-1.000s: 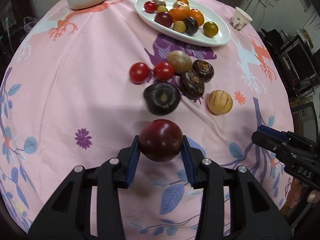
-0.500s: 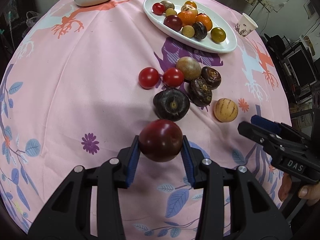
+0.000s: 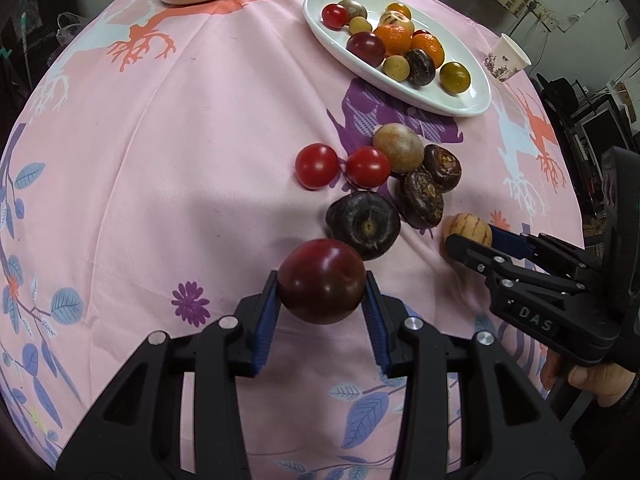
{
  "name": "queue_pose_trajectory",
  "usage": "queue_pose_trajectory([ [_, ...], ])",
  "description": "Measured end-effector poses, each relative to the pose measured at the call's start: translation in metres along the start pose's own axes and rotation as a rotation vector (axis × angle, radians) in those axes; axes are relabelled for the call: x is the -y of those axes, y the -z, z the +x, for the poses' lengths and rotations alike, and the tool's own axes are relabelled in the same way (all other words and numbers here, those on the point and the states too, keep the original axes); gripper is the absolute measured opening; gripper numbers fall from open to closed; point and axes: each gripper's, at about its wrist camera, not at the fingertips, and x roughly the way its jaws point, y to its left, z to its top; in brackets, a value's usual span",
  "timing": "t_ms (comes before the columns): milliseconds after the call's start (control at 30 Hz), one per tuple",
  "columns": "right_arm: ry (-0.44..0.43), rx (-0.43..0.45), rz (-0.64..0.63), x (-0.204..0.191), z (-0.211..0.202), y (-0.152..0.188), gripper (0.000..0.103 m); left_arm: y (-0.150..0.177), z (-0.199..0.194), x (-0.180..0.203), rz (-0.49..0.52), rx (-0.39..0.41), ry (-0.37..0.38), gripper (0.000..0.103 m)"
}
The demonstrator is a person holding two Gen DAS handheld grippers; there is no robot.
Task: Organize fruits
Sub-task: 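Grasp a dark red tomato with the left tool while the right tool grasps a striped yellow fruit, then carry both held fruits onto the white plate and open both tools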
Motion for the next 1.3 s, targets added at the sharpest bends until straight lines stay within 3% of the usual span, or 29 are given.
queue_pose_trajectory([
  [200, -0.025, 0.019, 0.031, 0.008, -0.004, 0.002, 0.041, 0.001, 0.0, 0.002, 0.007, -0.002, -0.005, 0.041],
  [667, -0.045, 0.148, 0.147, 0.052, -0.072, 0.008, 0.041, -0.023, -0.032, 0.022, 0.074, 0.079, 0.009, 0.041],
  [1000, -0.055, 0.224, 0.148, 0.062, -0.092, -0.026, 0.041, -0.072, -0.04, 0.036, 0.127, 0.136, 0.009, 0.041],
  [1300, -0.076, 0.249, 0.128, 0.067, -0.08, -0.072, 0.041, -0.127, -0.026, 0.046, 0.157, 0.169, 0.008, 0.041],
])
